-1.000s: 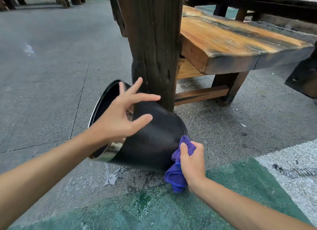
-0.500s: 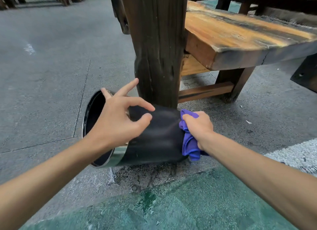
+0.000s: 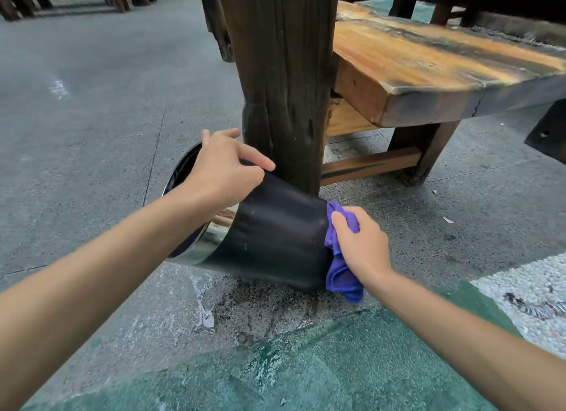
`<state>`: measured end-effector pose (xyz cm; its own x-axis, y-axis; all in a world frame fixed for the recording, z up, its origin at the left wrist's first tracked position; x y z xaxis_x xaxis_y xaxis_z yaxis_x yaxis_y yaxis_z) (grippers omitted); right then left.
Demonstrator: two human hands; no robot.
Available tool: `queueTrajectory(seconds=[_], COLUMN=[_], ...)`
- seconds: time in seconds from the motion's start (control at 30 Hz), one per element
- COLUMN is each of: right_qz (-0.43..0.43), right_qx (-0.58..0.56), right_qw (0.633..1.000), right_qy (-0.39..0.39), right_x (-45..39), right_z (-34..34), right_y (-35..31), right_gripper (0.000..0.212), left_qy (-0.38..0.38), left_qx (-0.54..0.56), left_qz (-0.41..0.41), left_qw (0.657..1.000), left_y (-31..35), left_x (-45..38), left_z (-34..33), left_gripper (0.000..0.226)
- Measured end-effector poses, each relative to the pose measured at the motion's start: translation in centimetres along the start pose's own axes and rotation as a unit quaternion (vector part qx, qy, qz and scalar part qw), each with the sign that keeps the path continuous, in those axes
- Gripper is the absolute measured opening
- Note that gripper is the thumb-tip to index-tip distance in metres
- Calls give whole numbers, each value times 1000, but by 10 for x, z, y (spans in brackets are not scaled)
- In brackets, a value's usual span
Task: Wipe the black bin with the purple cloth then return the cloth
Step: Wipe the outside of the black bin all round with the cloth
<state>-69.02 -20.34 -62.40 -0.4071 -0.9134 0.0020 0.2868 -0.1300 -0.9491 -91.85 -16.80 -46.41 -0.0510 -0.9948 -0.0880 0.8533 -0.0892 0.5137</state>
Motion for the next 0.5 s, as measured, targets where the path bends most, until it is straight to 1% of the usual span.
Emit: queueTrajectory(seconds=[0.1,0.17,0.23,0.27,0.37,0.4,0.43,0.5], right_qz=[7,6,10,14,0,-14,-28,-35], right_qx=[-36,-70,-78,-73,-55,-48,-43,-38], right_qw=[999,997,997,997,998,999,999,999], right_qy=[29,24,11,6,3,4,2,-14], right_x=[34,53,57,51,18,6,-3,-11], right_z=[0,-4,-9,-13,-18,-17,-16,-13], right_y=[15,22,23,19,2,-2,-4,-5], right_gripper=[12,13,15,16,19,20,21,19], left_qy=[-17,-28,-25,-8,83,95,83,28], left_qx=[4,6,18,33,67,64,55,23], left_qz=[1,2,8,18,50,38,12,-59], left_qw=[1000,1000,999,999,993,993,995,998], left_y=[1,-2,-4,-5,-6,-7,-9,-15], left_x=[-9,-16,-23,-27,-32,-31,-28,-17], left_z=[-2,-3,-2,2,19,22,21,12], left_gripper=[39,36,34,35,36,36,37,37])
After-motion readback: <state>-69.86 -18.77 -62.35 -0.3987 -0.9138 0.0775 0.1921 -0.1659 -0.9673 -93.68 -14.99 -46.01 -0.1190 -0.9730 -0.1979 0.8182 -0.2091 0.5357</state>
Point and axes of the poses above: each hand's wrist, its own x-axis away from the middle knuckle, its own z-axis out of the back of the hand, y = z × x, the point moved 5 cm from there along -x, towards the middle knuckle, and after that the axes turned 13 degrees about -x, right-handed, at the moved point
